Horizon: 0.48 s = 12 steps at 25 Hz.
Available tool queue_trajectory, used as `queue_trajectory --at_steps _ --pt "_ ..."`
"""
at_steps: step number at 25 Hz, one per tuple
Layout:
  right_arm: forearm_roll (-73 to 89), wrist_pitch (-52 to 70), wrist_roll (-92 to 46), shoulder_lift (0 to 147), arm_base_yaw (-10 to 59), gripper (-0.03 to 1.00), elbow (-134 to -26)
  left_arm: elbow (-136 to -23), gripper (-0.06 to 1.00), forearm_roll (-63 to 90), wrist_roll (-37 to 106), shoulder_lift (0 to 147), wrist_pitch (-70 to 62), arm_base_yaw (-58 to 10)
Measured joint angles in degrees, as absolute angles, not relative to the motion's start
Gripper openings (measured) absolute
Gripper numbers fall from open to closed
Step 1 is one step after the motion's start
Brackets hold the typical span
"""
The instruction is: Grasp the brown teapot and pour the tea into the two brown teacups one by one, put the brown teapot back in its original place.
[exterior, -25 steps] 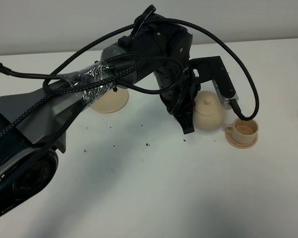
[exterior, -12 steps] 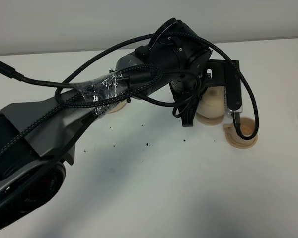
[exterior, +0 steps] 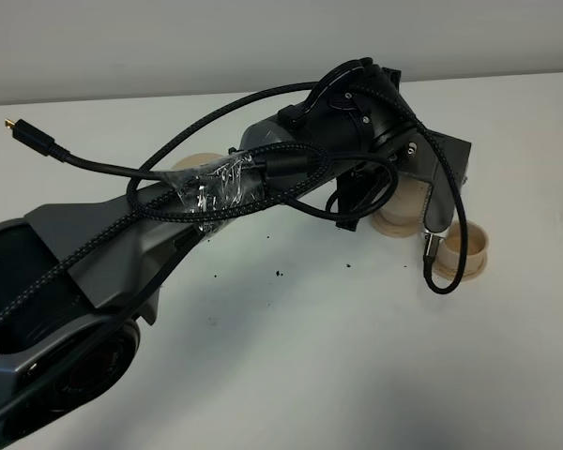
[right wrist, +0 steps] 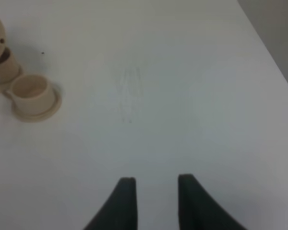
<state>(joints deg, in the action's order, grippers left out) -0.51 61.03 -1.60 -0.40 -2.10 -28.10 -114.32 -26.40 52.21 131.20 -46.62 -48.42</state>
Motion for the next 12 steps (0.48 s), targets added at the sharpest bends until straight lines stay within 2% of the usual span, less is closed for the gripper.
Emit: queue_trajectory --at_steps 12 --pt "-0.5 61.0 -1.6 -0.4 -2.1 0.24 -28.1 -114.3 0.15 -30.9 55.2 133.9 -42.9 -49.3"
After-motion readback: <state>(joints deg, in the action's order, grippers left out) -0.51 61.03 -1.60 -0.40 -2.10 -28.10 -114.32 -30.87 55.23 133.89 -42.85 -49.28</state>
